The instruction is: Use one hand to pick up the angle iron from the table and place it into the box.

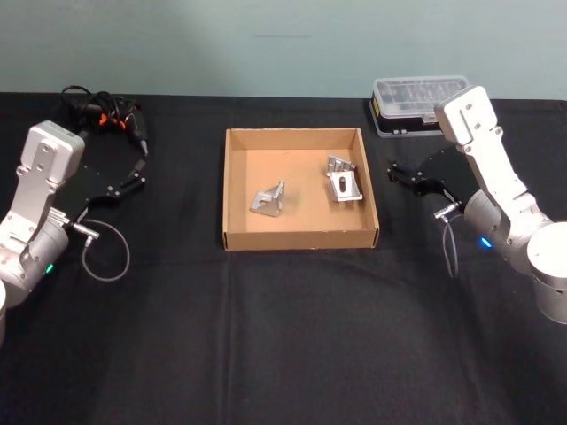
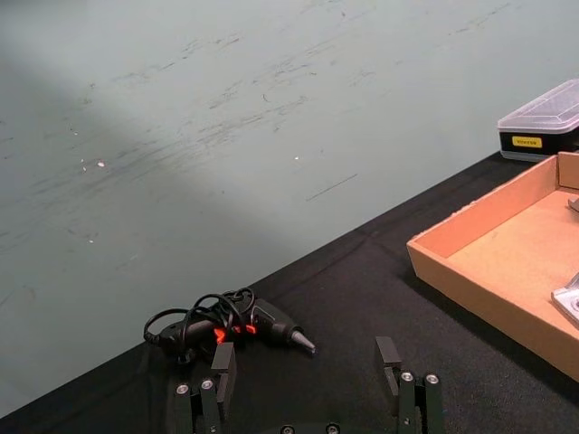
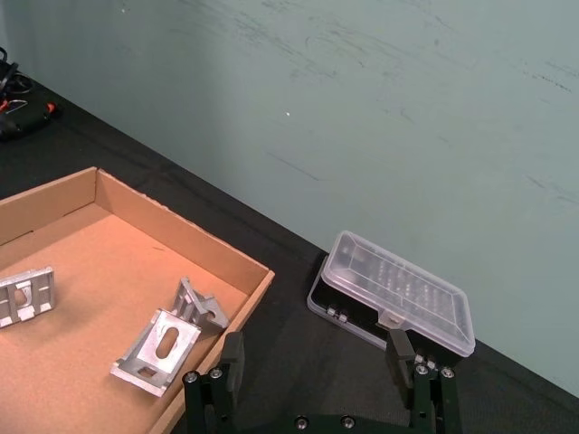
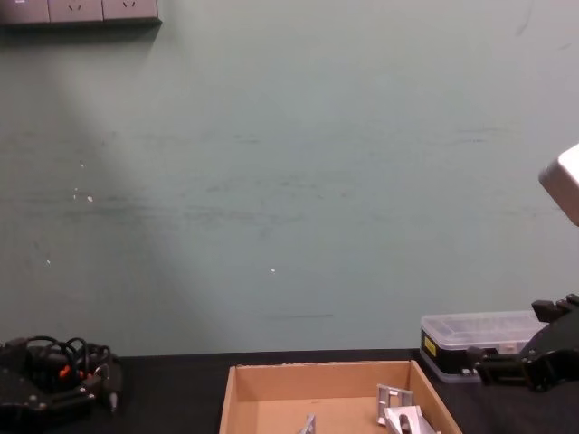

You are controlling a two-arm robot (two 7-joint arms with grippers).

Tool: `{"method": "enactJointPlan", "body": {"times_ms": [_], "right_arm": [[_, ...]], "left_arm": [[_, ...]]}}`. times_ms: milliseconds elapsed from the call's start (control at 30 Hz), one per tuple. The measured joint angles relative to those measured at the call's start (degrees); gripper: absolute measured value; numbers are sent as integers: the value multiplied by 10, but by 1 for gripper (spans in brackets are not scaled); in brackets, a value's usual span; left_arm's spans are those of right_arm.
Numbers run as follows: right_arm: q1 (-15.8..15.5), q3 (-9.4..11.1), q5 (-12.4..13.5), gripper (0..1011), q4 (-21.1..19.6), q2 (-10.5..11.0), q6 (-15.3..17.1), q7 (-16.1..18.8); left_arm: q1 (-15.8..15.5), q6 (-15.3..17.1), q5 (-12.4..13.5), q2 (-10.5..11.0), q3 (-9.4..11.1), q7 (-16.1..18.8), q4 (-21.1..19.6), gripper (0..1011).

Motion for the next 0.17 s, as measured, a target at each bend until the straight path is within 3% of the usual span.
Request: {"method": "enactJointPlan", "body": {"times_ms": [167], "right_arm": [[0, 0, 0, 1002, 0, 0, 0, 0]], "left_arm": [[0, 0, 0, 0, 0, 0, 0, 1000]]}}
